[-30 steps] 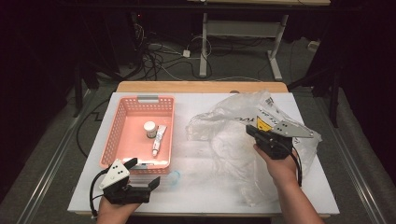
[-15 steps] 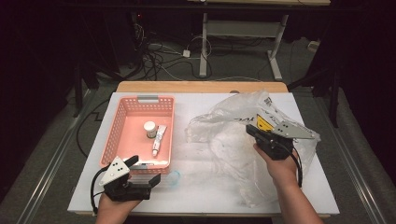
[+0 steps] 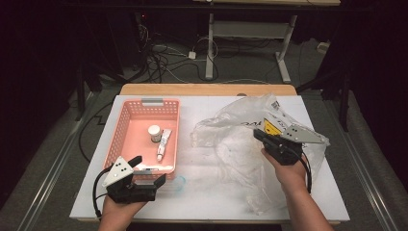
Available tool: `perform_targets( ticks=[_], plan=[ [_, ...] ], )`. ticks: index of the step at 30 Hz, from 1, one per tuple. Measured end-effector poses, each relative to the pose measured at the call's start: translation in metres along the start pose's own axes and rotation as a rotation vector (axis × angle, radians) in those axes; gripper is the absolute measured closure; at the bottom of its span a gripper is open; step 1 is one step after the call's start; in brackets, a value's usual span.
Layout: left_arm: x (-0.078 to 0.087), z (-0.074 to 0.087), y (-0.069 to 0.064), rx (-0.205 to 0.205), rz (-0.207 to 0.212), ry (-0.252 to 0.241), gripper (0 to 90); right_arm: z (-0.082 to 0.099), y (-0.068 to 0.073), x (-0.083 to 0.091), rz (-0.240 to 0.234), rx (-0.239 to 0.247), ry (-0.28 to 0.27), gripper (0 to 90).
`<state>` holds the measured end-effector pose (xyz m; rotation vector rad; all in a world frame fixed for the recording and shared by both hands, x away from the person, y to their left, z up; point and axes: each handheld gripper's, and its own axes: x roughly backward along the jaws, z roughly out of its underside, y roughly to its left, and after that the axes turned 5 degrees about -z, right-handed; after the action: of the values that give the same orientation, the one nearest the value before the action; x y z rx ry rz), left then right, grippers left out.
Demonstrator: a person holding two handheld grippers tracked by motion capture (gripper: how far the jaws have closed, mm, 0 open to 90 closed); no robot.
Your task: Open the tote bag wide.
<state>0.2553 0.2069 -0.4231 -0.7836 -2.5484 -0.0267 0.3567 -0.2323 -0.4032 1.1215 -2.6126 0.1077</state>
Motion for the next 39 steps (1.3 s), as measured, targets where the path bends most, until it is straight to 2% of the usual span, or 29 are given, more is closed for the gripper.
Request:
perform_targets(
  ticks=[9, 12, 21, 30, 39],
  plan=[
    [-0.01, -0.016, 0.011, 0.01, -0.012, -0.002, 0.0, 0.002, 0.0, 0.001, 0.002, 0.002, 0.006, 90.0],
    [-0.013, -0.025, 0.017, 0.025, -0.016, -0.017, 0.0, 0.002, 0.0, 0.001, 0.001, 0.004, 0.009, 90.0],
    [-0.025, -0.051, 0.032, 0.022, -0.032, -0.018, 0.0, 0.002, 0.001, 0.002, 0.002, 0.002, 0.006, 90.0],
    [-0.044, -0.057, 0.042, 0.058, -0.029, 0.016, 0.0, 0.002, 0.0, 0.002, -0.005, 0.003, 0.004, 90.0],
    [-0.055, -0.065, 0.046, 0.051, -0.049, 0.037, 0.0, 0.002, 0.0, 0.003, -0.004, 0.006, 0.004, 90.0]
  ],
)
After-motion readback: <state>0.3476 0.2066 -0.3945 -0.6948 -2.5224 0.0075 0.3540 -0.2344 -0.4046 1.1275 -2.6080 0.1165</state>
